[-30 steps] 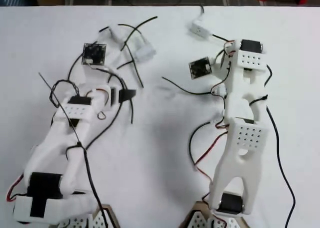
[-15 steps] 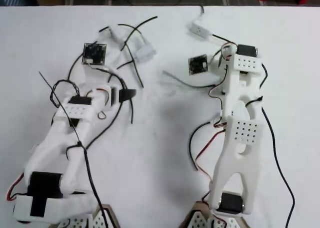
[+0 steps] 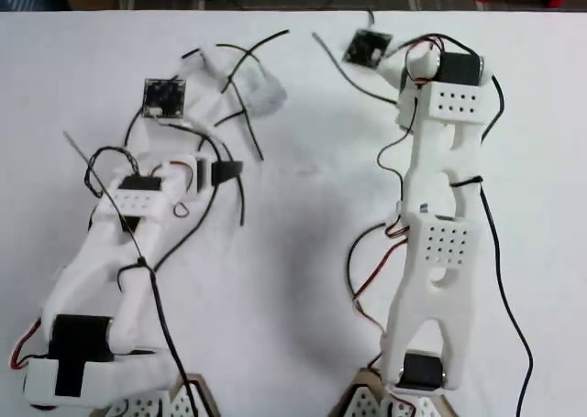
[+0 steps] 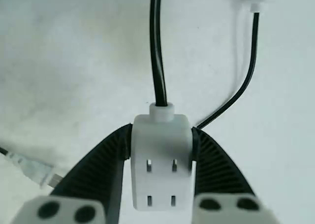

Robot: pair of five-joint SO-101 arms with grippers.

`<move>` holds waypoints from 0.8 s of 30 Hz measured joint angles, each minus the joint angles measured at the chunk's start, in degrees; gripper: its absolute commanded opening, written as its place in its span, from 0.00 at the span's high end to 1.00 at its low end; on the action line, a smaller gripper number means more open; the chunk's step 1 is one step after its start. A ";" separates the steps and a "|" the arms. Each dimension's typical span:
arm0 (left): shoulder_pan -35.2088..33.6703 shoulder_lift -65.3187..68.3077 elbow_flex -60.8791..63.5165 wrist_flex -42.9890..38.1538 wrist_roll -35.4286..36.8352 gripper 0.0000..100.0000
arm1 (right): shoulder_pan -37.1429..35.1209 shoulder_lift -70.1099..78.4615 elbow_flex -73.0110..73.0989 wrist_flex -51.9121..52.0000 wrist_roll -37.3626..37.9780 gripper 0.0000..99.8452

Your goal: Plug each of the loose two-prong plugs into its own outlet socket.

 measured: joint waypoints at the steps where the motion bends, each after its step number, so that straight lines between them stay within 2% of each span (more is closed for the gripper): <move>1: 0.00 0.00 0.00 0.00 0.00 0.61 | -0.53 -0.53 0.00 0.00 -2.99 0.94; 7: -3.78 0.00 -1.05 0.00 2.20 0.61 | -5.19 -4.22 0.00 0.18 -25.23 0.94; 14: -16.26 0.00 -2.37 0.00 16.53 0.61 | -14.07 -11.25 14.24 0.18 -55.21 0.94; 19: -20.48 0.00 -2.37 0.00 24.09 0.61 | -23.65 -15.65 28.75 0.09 -68.84 0.94; 24: -25.49 0.00 -2.37 -1.05 30.42 0.61 | -30.86 -16.53 33.93 0.09 -84.31 0.94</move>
